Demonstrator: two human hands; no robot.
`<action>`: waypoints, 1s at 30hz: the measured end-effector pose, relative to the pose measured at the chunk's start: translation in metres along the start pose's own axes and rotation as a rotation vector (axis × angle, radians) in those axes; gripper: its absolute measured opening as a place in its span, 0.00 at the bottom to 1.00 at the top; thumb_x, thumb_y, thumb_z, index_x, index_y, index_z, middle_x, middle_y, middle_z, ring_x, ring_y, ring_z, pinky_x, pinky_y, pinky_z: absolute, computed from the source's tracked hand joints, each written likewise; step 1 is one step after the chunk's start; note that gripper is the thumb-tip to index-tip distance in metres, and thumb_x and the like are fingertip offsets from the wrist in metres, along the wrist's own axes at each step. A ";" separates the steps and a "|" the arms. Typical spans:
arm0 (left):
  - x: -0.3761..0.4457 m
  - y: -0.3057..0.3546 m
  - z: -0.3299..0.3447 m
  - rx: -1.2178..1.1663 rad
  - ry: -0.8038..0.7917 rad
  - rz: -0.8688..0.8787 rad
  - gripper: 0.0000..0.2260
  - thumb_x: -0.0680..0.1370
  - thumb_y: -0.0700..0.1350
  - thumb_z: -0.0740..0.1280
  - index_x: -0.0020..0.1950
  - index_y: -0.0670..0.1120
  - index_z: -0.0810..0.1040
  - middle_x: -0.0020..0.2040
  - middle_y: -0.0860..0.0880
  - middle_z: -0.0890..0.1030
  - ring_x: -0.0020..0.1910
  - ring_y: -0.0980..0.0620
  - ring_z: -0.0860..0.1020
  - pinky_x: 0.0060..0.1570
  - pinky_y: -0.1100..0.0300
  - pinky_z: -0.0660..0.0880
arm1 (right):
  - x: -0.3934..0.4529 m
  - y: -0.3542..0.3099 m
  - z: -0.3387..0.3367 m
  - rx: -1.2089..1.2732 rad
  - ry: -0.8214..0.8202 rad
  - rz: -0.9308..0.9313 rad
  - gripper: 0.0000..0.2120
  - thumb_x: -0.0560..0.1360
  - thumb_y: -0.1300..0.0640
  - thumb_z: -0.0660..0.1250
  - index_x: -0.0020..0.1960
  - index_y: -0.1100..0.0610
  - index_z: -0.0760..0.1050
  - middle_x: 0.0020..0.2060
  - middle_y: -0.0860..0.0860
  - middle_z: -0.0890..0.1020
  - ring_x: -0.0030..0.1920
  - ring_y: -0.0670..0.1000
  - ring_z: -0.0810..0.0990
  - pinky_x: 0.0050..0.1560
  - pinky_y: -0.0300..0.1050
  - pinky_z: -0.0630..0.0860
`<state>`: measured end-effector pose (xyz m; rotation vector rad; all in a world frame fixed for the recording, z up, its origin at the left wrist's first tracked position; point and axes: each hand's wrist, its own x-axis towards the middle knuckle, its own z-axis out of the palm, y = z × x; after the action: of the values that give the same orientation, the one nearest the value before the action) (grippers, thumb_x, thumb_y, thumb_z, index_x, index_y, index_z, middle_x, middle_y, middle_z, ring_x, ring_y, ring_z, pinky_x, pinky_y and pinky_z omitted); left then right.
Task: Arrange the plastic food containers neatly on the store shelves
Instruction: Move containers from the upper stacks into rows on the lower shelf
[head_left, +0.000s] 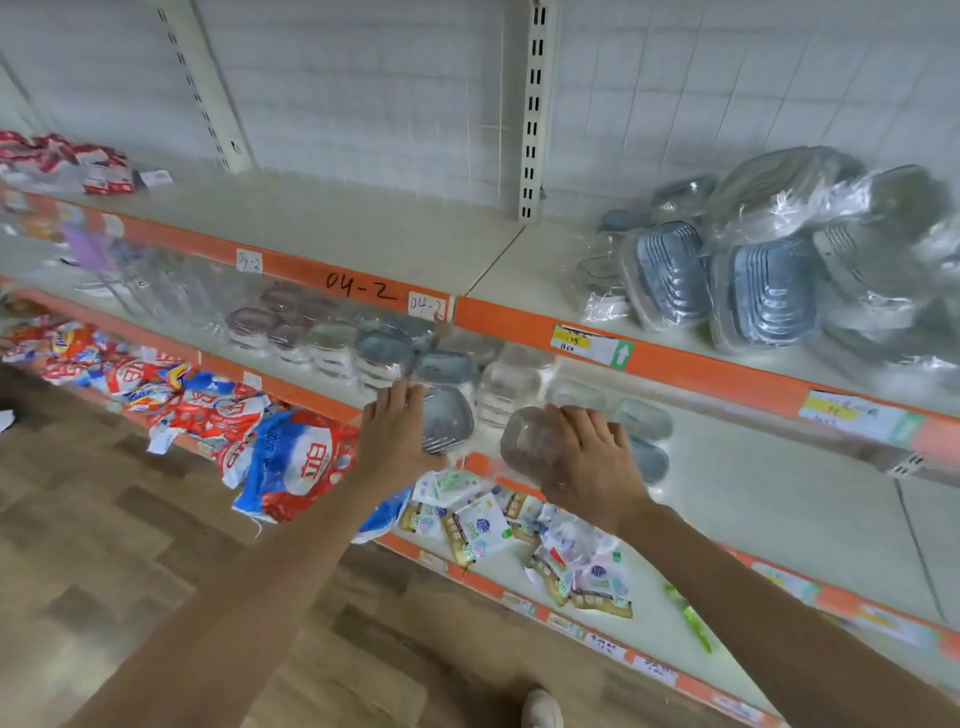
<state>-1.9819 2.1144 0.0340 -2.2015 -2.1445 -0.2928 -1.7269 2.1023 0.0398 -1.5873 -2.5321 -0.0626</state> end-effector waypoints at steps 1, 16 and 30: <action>-0.006 0.007 0.004 -0.010 -0.015 0.024 0.42 0.65 0.62 0.74 0.70 0.44 0.62 0.65 0.46 0.66 0.65 0.46 0.64 0.63 0.54 0.62 | -0.018 0.005 0.004 -0.002 -0.017 0.048 0.43 0.70 0.41 0.66 0.77 0.55 0.49 0.69 0.50 0.61 0.69 0.54 0.60 0.64 0.49 0.57; 0.010 0.138 0.065 -0.030 -0.157 0.398 0.45 0.64 0.60 0.76 0.72 0.45 0.59 0.65 0.45 0.62 0.65 0.47 0.63 0.65 0.57 0.62 | -0.107 0.110 0.059 0.009 -0.045 0.441 0.38 0.71 0.39 0.63 0.74 0.52 0.54 0.67 0.48 0.65 0.66 0.53 0.62 0.64 0.51 0.58; 0.174 0.181 0.224 -0.256 -0.096 0.352 0.39 0.66 0.53 0.77 0.72 0.44 0.64 0.69 0.48 0.67 0.66 0.47 0.68 0.61 0.53 0.68 | 0.039 0.226 0.196 0.012 0.057 0.492 0.34 0.70 0.44 0.68 0.71 0.52 0.60 0.68 0.48 0.65 0.68 0.52 0.61 0.67 0.49 0.53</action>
<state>-1.7773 2.3180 -0.1384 -2.7313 -1.7961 -0.4708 -1.5621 2.2588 -0.1585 -2.1149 -2.0268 -0.0340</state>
